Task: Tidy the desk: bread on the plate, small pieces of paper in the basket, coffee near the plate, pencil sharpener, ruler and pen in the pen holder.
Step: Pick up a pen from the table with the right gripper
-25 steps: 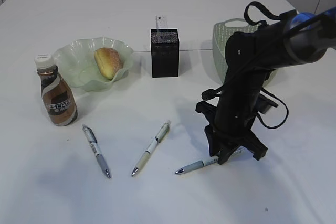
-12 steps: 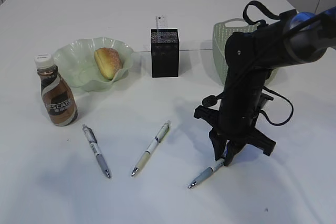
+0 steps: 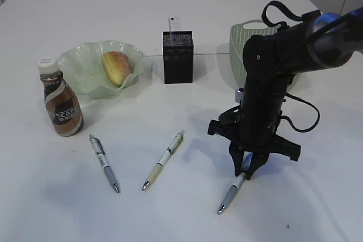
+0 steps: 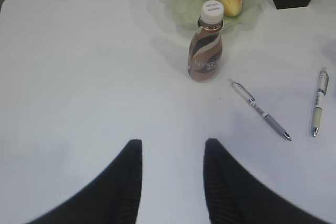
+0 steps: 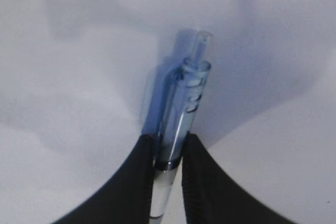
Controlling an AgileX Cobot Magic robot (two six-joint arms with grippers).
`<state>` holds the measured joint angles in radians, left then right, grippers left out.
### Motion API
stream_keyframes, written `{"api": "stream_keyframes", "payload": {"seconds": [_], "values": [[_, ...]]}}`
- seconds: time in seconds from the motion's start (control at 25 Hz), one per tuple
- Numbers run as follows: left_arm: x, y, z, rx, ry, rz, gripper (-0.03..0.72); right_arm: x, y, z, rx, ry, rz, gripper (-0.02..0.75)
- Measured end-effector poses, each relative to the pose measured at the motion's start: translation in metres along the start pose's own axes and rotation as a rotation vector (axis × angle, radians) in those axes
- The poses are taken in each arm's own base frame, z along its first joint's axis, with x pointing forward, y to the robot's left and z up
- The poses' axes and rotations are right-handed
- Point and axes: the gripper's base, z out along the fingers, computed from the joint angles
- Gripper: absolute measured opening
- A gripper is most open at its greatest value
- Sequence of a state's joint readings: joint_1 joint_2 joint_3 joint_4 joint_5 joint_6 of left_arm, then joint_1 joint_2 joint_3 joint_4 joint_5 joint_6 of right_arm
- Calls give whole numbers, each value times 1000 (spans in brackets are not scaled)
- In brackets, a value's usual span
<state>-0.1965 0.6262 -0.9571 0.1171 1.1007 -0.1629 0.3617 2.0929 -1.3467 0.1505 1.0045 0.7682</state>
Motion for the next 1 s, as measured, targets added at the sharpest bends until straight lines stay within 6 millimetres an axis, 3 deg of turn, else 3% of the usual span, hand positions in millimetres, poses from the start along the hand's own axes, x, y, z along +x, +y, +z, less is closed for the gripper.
{"api": "stream_keyframes", "payload": {"seconds": [0.6,1.0], "values": [[0,0,0,0,-2,0,268,2,-4,-1,38,33,-456,143],[0,0,0,0,-2,0,268,-16,13,-37,50,-90,-699,143]]}}
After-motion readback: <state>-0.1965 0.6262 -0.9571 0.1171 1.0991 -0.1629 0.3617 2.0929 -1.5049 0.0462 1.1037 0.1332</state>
